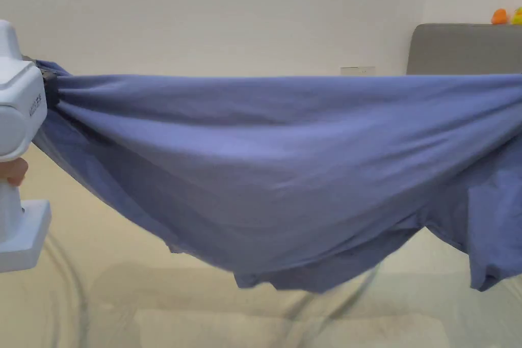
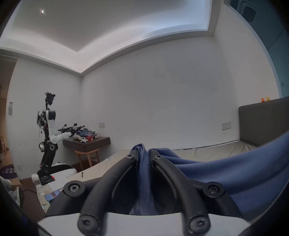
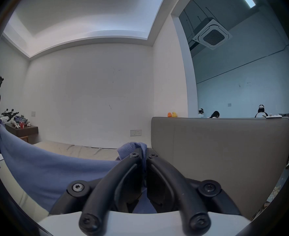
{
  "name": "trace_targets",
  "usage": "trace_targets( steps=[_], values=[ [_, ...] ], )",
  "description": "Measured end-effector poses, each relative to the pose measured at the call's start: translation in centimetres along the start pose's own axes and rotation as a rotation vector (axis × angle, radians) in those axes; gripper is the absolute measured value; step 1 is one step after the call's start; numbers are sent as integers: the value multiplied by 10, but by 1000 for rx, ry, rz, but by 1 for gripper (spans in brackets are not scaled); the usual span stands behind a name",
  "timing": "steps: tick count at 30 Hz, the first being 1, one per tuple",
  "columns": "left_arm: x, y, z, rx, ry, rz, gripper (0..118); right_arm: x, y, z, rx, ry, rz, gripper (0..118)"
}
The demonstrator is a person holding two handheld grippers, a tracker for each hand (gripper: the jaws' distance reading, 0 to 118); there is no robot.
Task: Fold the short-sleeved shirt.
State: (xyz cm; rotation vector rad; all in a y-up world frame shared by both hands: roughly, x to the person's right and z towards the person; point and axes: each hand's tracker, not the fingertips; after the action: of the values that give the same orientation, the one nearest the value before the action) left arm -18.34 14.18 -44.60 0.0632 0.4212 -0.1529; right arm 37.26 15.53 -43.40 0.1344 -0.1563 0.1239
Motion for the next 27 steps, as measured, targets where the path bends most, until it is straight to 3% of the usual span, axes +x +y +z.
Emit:
trace_targets(
  steps=[1,8,15,19,21,22,25,27],
  values=[
    [1,-3,-2,-4,-2,-4,8,0,-4,0,-31,0,-32,3],
    [20,-28,-37,-70,-34,3,8,-3,-27,-31,-55,-16,-33,3],
    [75,-33,-118,-83,-60,18,8,-24,-38,-127,-28,-37,-92,3],
    [113,-34,-173,-40,-75,7,8,-44,-42,-189,34,-56,-61,3],
    [128,-35,-195,-26,-89,38,8,-49,-48,-212,68,-66,-105,3],
    [133,-36,-203,-25,-84,61,8,-50,-53,-221,60,-55,-172,3],
    [143,-49,-219,-9,-88,57,8,-56,-70,-239,44,-47,-157,3],
    [146,-67,-223,-26,-87,33,8,-60,-87,-241,36,-40,-89,3]
  ],
)
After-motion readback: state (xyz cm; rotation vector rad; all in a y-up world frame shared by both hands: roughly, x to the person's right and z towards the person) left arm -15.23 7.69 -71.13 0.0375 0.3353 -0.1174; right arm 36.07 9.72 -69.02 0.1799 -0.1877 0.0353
